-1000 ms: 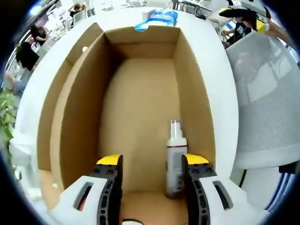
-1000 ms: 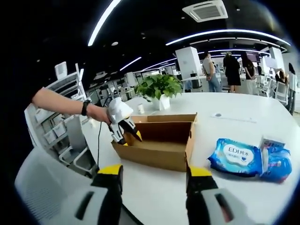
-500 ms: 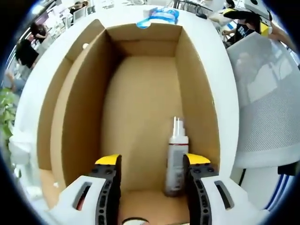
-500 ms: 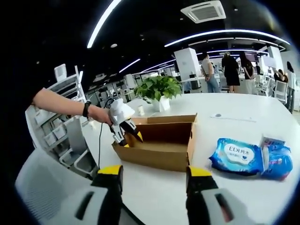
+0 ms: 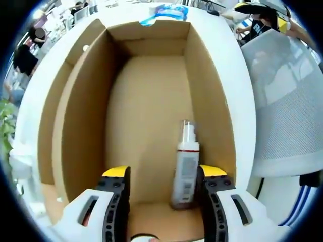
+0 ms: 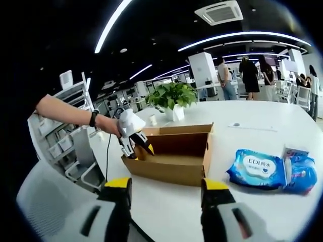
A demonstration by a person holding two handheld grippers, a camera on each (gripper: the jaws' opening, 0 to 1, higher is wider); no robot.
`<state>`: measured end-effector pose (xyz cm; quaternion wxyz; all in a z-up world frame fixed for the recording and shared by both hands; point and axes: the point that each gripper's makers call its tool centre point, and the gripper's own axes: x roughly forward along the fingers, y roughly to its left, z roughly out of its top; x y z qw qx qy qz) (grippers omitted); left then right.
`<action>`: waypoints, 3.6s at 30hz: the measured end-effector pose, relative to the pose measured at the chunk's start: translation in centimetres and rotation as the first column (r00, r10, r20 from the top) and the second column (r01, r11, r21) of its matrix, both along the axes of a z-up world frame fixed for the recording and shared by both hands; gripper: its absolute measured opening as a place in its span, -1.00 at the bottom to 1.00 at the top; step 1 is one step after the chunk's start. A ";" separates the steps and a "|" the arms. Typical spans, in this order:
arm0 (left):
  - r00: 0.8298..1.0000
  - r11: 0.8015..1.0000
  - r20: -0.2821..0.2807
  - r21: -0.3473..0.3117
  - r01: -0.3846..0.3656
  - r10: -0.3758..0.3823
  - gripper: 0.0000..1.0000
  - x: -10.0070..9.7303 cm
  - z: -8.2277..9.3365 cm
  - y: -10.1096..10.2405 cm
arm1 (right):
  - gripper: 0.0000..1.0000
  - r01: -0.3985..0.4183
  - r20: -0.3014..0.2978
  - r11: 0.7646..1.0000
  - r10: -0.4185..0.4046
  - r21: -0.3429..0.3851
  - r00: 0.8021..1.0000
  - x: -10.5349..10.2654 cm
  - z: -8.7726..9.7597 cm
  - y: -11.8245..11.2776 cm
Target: Operate the shoe box by opening the lid, removing the specified soft item, and placing it in the target area until the item is outside and the box remains undamaged.
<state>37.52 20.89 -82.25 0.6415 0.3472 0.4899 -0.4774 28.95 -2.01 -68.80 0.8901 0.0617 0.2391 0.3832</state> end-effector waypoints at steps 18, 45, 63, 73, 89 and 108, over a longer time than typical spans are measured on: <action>0.992 0.992 -0.023 0.013 0.126 -0.126 -0.57 -1.8 -2.0 -1.3 | 0.05 -0.001 -0.015 1.000 0.001 0.005 1.000 0.0 -0.5 -0.2; 0.977 0.974 0.172 -0.167 0.156 -0.127 -0.62 -0.1 3.8 -5.7 | 0.03 -0.044 -0.022 0.999 0.045 0.005 0.999 -0.5 -0.8 0.6; 0.914 0.916 0.311 -0.219 0.337 -0.262 -0.62 -0.7 9.4 -11.5 | 0.03 -0.065 -0.013 0.998 0.065 -0.017 0.998 -0.9 -0.9 1.2; 0.882 0.865 0.317 -0.254 0.432 -0.348 -0.62 -3.4 10.7 -14.8 | 0.01 -0.066 0.011 0.997 0.067 -0.049 0.998 -0.7 -0.9 1.0; 0.847 0.781 0.272 -0.335 0.528 -0.456 -0.62 -7.8 12.3 -18.3 | -0.07 -0.100 0.064 0.990 0.106 -0.095 0.992 -0.9 -0.6 1.4; 0.782 0.701 0.103 -0.384 0.601 -0.615 -0.62 -12.7 11.9 -18.9 | -0.64 -0.274 0.101 0.955 0.285 -0.111 0.953 -3.6 0.0 3.8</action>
